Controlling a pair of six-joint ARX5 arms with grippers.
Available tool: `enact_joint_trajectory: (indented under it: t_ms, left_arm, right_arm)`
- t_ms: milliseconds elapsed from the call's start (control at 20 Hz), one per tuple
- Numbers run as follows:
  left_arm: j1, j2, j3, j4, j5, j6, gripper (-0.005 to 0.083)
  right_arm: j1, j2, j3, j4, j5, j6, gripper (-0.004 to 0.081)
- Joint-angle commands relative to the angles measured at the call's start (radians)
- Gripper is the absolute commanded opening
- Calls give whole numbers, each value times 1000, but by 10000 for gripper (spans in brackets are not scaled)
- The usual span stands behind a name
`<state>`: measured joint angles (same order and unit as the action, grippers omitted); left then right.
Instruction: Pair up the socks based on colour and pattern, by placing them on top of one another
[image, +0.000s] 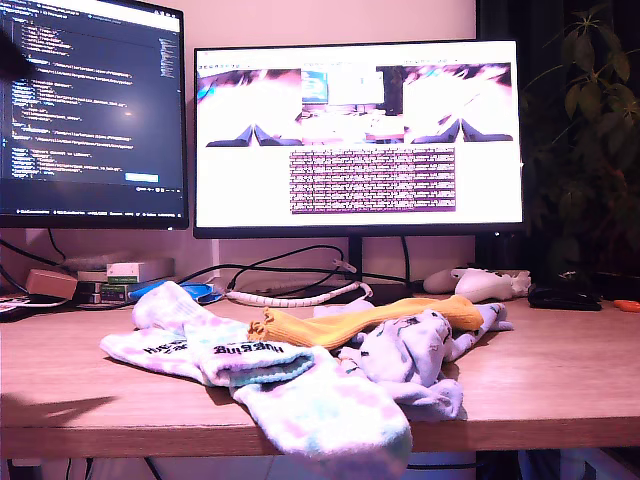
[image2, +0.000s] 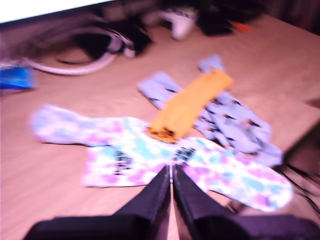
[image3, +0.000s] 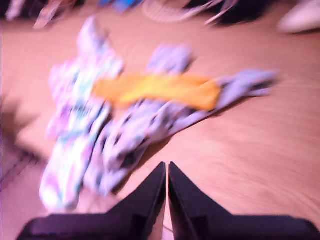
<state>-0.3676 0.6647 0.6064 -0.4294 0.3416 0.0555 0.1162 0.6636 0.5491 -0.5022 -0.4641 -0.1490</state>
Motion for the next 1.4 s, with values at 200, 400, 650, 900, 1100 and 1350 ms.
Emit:
enact_joint_trajectory:
  t_ms: [200, 400, 650, 900, 1100, 1350]
  left_arm:
    - [-65, 143, -11, 174, 32, 5, -21]
    - [-89, 230, -11, 289, 40, 5, -21]
    - [-107, 332, -11, 352, 43, 4, -21]
    - [-107, 357, -11, 353, 43, 5, -21]
    - [-107, 357, -11, 356, 43, 5, -21]
    - [-106, 356, -11, 356, 43, 5, -21]
  right_arm:
    - [90, 274, 60, 189, 3, -535, -13]
    - [109, 523, 138, 251, 5, -773, -13]
    - [136, 753, 304, 254, 108, -920, 15]
    - [212, 921, 443, 280, 220, -1010, 358]
    - [271, 1038, 519, 221, 344, -1013, 358]
    - [274, 1109, 551, 160, 417, -1130, 358]
